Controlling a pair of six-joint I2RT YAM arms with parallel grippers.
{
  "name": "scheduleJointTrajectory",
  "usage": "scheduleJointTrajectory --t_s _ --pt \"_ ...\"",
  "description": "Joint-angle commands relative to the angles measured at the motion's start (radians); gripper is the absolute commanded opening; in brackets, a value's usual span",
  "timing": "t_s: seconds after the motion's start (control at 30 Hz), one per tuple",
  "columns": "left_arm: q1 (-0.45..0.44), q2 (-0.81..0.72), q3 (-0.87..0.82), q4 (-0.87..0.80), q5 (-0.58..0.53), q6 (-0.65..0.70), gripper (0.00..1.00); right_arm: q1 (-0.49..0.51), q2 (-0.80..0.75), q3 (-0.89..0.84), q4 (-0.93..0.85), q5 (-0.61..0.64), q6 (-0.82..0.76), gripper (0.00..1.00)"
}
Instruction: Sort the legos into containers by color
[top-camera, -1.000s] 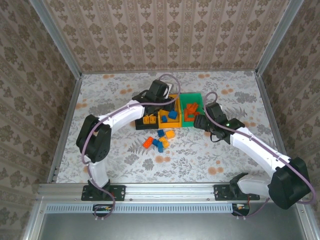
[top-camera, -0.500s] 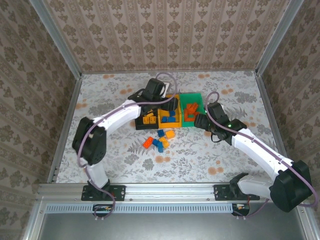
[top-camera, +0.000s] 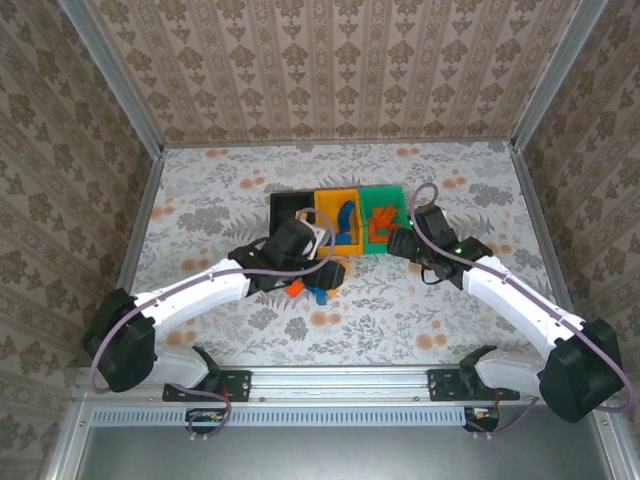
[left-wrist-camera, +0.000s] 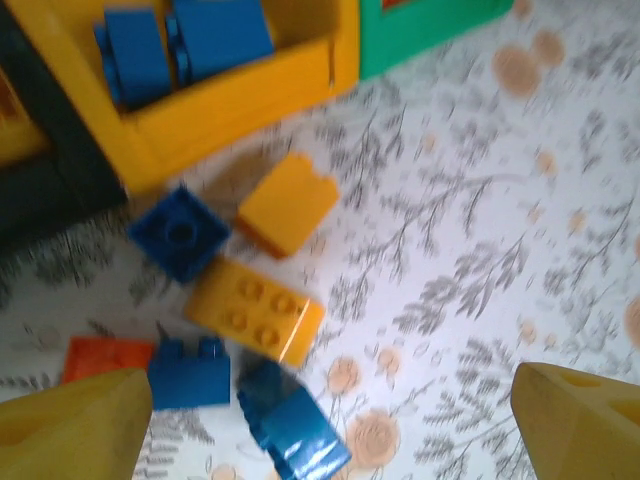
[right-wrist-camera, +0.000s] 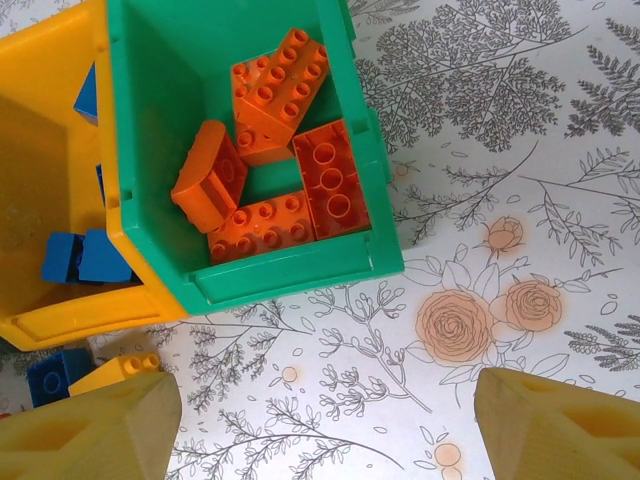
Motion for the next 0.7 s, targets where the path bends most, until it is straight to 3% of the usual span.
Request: scheduleJointTrajectory --t_s 0.0,0.33,0.67 --pt "-0.028 -0.005 -0.043 0.007 0.002 -0.063 0.93 -0.005 0.011 -0.016 0.006 -0.014 0.013 0.79" --pt "-0.039 0.099 -0.059 0.061 -0.01 -0.055 0.72 -0.006 -0.003 -0.011 -0.009 0.0 0.01 0.79" --pt "-0.043 0.079 -0.07 0.022 -0.011 -0.06 0.38 -0.007 -0.015 -0.022 -0.012 0.009 0.012 0.79"
